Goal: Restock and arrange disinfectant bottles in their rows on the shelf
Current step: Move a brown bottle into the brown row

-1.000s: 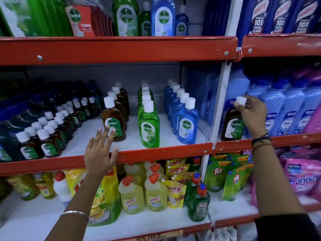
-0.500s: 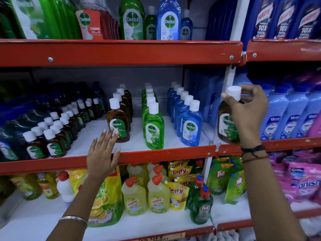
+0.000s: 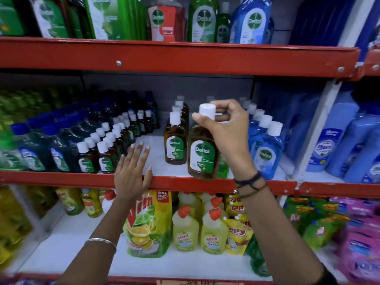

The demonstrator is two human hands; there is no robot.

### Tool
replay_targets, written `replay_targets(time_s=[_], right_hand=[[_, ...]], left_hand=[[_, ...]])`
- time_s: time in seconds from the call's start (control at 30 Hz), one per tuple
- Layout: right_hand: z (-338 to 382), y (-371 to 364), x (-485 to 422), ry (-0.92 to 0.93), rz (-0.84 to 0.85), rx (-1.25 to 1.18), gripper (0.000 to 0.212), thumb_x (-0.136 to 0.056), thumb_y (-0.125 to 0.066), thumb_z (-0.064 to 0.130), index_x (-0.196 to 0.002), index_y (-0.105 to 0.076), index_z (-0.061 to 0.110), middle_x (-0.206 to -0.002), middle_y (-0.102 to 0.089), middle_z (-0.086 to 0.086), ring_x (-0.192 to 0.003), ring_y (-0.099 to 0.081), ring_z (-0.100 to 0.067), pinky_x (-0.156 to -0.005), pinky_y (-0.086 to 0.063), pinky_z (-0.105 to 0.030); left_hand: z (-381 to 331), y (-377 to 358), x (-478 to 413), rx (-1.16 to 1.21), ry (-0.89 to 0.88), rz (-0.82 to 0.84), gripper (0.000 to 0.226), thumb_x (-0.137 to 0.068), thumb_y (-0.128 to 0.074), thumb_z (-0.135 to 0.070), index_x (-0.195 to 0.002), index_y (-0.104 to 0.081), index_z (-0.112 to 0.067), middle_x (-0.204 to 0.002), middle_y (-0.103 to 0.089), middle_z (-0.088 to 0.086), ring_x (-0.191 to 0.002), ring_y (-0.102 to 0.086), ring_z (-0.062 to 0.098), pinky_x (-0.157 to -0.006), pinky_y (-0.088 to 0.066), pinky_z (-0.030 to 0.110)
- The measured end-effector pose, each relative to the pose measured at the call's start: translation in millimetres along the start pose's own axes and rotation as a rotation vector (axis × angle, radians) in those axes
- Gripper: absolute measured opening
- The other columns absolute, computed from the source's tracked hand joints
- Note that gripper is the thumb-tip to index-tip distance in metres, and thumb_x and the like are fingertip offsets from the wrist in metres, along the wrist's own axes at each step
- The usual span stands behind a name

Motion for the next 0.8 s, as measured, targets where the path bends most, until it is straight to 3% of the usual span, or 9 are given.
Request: replay_targets(time_s=[0.13, 0.3, 0.47, 0.67, 0.8], right_hand=[[-19, -49, -4, -0.034, 0.003, 0.027, 0.037, -0.062, -0.085, 0.031, -0.089, -0.061, 0.023, -0.081, -0.066, 0.015, -0.075, -0.067, -0.006, -0.068, -0.057, -0.031], [-55, -85, -8, -0.089, 0.031, 0.09, 0.036, -0.064, -0.084, 0.034, -0.09, -0.061, 0.024, -0.076, -0.061, 0.02, -0.073, -0.062, 0.0, -0.065, -0.052, -0.025], [-78, -99, -9, -0.131, 0.039, 0.088, 0.036, -0.064, -0.085, 0.032, -0.091, -0.064, 0.021, -0.079, -0.065, 0.016, -0.074, -0.065, -0.003, -0.067, -0.053, -0.025], [-82, -101, -9, -0.102, 0.059, 0.06, 0.041, -0.067, -0.083, 0.031, -0.101, -0.065, 0.017, -0.089, -0.068, 0.01, -0.081, -0.067, -0.004, -0.068, -0.053, -0.019], [-89, -99, 2, -0.105, 0.118, 0.061, 0.04, -0.078, -0.075, 0.031, -0.112, -0.064, 0.013, -0.105, -0.071, 0.0, -0.096, -0.066, -0.013, -0.082, -0.053, -0.024]], left_hand=[[1, 0, 0, 0.005, -0.007, -0.043, 0.056, -0.098, -0.032, -0.039, -0.151, -0.037, -0.02, -0.156, -0.037, 0.005, -0.145, -0.035, 0.028, -0.109, -0.039, 0.05], [3, -1, 0, 0.0, -0.03, -0.089, 0.056, -0.099, -0.03, -0.041, -0.15, -0.038, -0.021, -0.156, -0.038, 0.004, -0.145, -0.036, 0.028, -0.109, -0.04, 0.048], [2, 0, 2, -0.002, -0.052, -0.122, 0.055, -0.101, -0.026, -0.043, -0.15, -0.039, -0.02, -0.155, -0.04, 0.005, -0.144, -0.037, 0.027, -0.11, -0.04, 0.047], [2, -3, 1, 0.006, -0.052, -0.107, 0.055, -0.101, -0.027, -0.043, -0.148, -0.041, -0.019, -0.153, -0.043, 0.006, -0.143, -0.039, 0.027, -0.108, -0.043, 0.048], [-1, -1, -2, 0.089, 0.031, -0.061, 0.054, -0.097, -0.036, -0.039, -0.146, -0.044, -0.018, -0.151, -0.047, 0.005, -0.141, -0.042, 0.026, -0.104, -0.045, 0.048]])
Point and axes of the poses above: each hand's wrist, its own x-axis away from the middle knuckle, its own y-axis out of the back of the hand, z = x × y, the point moved 9 cm from there along -x, towards the middle knuckle
